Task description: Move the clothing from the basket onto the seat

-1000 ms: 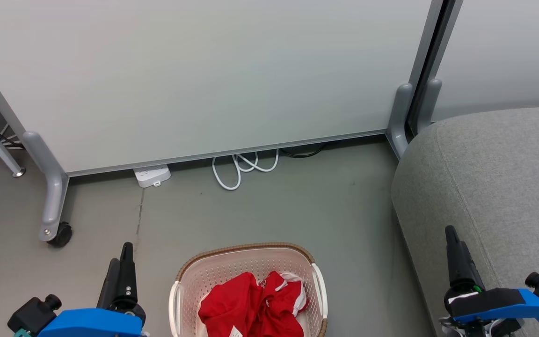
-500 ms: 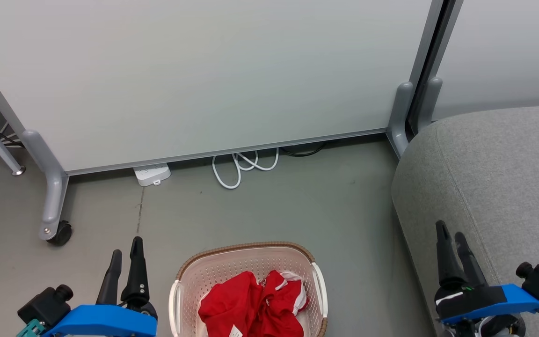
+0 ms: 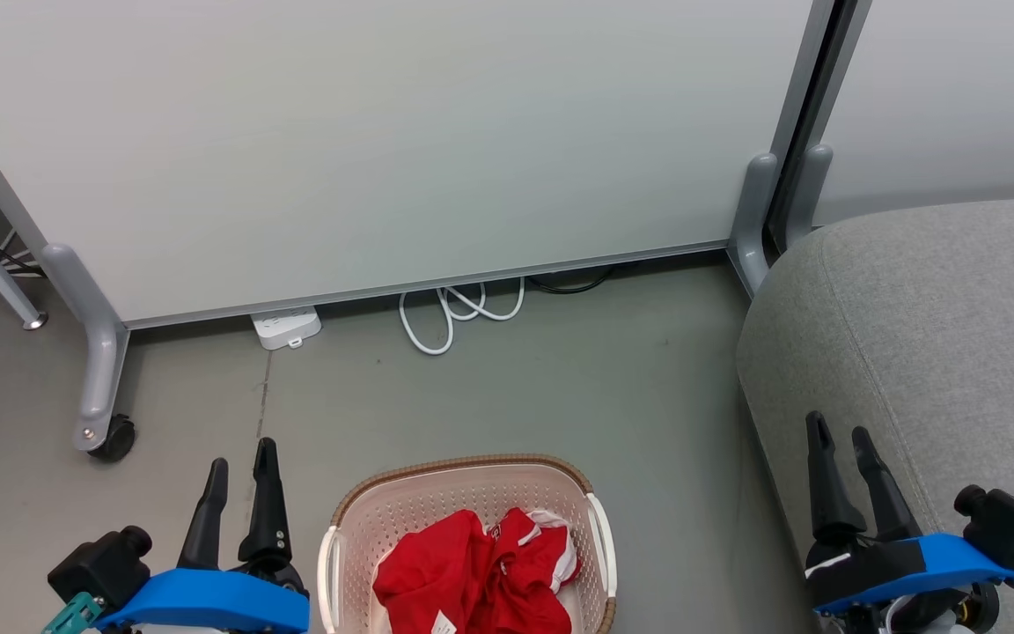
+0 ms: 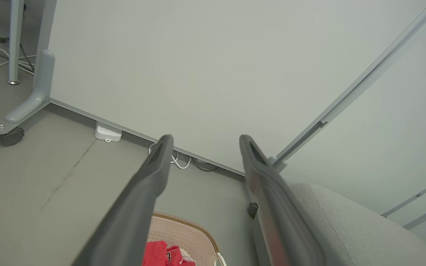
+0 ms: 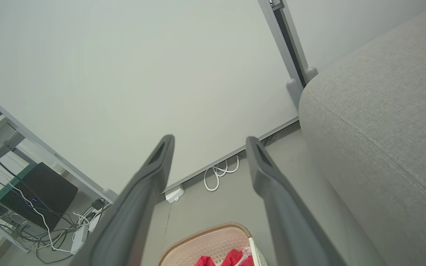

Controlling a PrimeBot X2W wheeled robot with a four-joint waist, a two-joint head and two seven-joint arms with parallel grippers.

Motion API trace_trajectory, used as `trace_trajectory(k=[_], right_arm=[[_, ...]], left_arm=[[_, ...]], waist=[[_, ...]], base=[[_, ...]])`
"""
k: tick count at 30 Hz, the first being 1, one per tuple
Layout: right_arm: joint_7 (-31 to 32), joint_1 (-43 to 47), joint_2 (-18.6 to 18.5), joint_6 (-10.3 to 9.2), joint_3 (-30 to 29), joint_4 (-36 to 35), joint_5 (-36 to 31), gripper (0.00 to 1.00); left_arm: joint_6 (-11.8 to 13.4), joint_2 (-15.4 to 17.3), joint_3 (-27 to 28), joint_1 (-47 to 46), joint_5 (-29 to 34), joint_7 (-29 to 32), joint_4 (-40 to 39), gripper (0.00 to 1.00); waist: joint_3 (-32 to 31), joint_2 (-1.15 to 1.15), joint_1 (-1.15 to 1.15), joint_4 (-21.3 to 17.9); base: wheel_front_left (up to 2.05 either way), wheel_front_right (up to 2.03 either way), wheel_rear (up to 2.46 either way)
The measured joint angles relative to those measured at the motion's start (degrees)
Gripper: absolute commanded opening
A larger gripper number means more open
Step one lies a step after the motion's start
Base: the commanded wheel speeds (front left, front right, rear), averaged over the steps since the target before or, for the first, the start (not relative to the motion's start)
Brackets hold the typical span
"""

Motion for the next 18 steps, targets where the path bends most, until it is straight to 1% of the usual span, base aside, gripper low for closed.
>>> trace_trajectory(k=[18], right_arm=[[-1.93,0.0,-0.03,0.01,0.75,-0.29,-9.38,1.0]], left_arm=[[0.76,0.12,-1.59,-0.29,7.0,-2.54,0.12,1.0]], waist=[[-0.52,0.0,0.0,-0.23]], base=[[0.0,0.0,0.0]])
